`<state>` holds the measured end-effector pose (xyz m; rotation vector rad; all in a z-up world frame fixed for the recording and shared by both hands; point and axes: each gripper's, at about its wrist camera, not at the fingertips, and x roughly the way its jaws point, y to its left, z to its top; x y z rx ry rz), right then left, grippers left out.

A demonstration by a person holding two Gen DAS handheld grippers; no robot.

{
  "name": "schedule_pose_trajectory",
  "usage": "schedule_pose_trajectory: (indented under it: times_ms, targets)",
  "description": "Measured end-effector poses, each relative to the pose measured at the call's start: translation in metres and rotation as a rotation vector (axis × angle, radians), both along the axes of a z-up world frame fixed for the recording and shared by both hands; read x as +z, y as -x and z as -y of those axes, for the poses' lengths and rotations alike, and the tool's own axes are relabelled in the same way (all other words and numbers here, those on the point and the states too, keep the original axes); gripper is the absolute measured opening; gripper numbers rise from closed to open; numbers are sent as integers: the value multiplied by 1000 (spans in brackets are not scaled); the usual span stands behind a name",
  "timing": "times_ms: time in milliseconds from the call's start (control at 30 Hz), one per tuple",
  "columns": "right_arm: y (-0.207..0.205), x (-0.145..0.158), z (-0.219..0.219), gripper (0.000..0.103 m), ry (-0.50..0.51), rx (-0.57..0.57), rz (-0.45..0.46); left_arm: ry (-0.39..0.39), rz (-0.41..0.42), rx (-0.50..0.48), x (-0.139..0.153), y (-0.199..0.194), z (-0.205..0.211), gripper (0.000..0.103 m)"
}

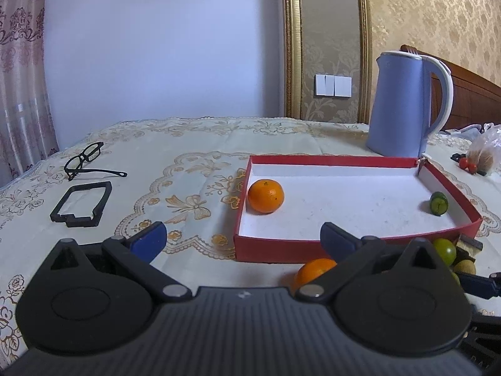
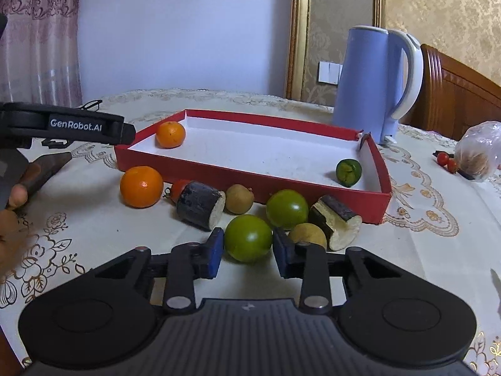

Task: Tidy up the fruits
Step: 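Grasp a round green lime with the right gripper and place it in the box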

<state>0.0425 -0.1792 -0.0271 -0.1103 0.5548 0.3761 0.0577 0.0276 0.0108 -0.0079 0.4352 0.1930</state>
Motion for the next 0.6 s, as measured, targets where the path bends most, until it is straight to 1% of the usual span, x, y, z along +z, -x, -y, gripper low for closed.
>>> schedule_pose_trajectory:
  times_ms: [233,400,500,600]
  targets:
    - [4,2,-1,32,-10,7,9,5,-1,-12,0,2,0,103]
    - [8,12,2,32,-23,5,42,18,-9,-18,-1,6,-1,103]
    - [5,18,6,32,-32,-3,60,29,-12,-32,-2,11,0,103]
    - [0,23,8,32,-25,-16,76,24,-15,-45,-4,16,2,103]
